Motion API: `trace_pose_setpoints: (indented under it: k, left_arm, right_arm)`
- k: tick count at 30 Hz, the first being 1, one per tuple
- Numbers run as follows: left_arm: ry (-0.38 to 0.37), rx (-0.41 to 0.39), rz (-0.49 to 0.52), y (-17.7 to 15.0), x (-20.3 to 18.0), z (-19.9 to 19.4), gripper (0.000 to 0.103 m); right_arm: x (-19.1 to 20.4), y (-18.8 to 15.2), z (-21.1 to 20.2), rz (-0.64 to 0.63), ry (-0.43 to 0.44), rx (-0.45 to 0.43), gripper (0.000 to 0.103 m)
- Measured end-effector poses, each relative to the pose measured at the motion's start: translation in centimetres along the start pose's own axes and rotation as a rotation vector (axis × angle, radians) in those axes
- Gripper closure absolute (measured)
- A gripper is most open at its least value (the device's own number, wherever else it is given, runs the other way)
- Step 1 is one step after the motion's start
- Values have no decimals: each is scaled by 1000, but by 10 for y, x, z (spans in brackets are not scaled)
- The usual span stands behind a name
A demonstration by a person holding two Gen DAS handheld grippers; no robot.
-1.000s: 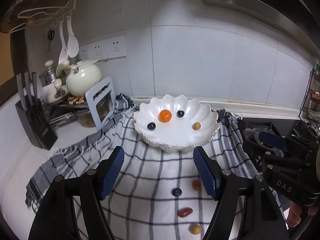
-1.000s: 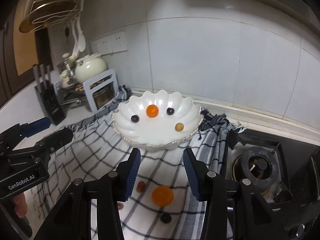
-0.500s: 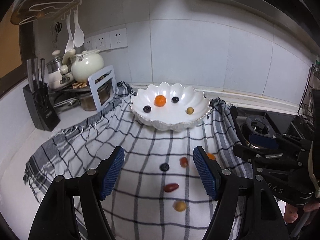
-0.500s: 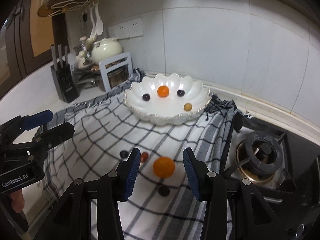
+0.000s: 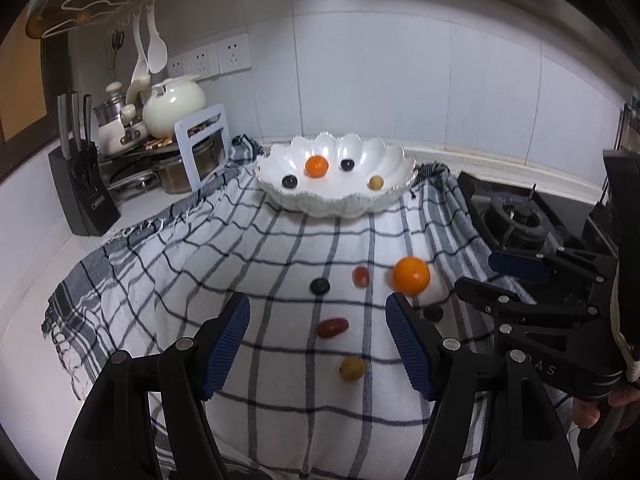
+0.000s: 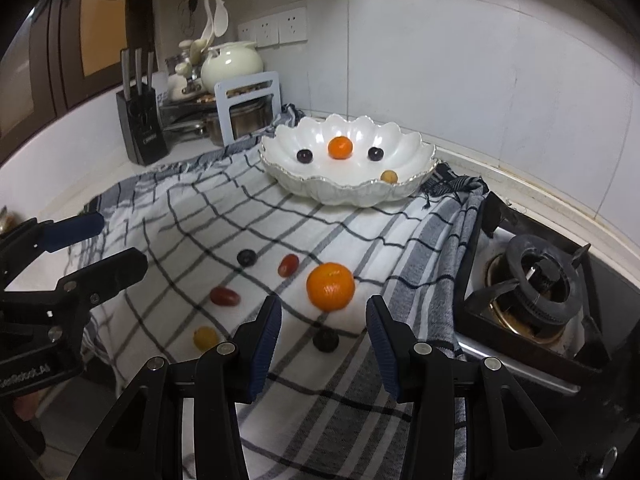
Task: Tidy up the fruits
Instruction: 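Withdraw both open grippers from the bowl toward the remaining fruits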
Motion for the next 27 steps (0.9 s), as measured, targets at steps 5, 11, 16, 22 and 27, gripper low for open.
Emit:
trace_pose_setpoints:
  k: [5, 11, 16, 22, 27]
  left_arm:
    - [-3, 41, -16, -13, -1, 12, 38]
    - [7, 81, -18, -26, -6, 27, 43]
    - [-3, 123, -21, -36, -12, 39, 46]
    - [-20, 169, -46, -46, -17, 55, 50]
    - [-32, 202, -83, -50, -19, 69, 55]
  right_arm:
    - [0, -9, 11, -4, 12, 22, 58]
    - [3, -16, 27, -25, 23, 58, 58]
    - [3, -19, 38, -36, 39, 81, 58]
    - [-1, -22, 52, -13, 60, 108, 59]
    - [-6, -21, 63, 15, 65, 120, 61]
Point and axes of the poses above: each gripper's, at about its wrist camera, not at the fingertips, and z roughly the way its jaws point, x to its left, y to its top, the point moved 6 cm from there along z, roughly the way its jaws point, and after that the axes turned 9 degrees about x, right-handed, at the moved point
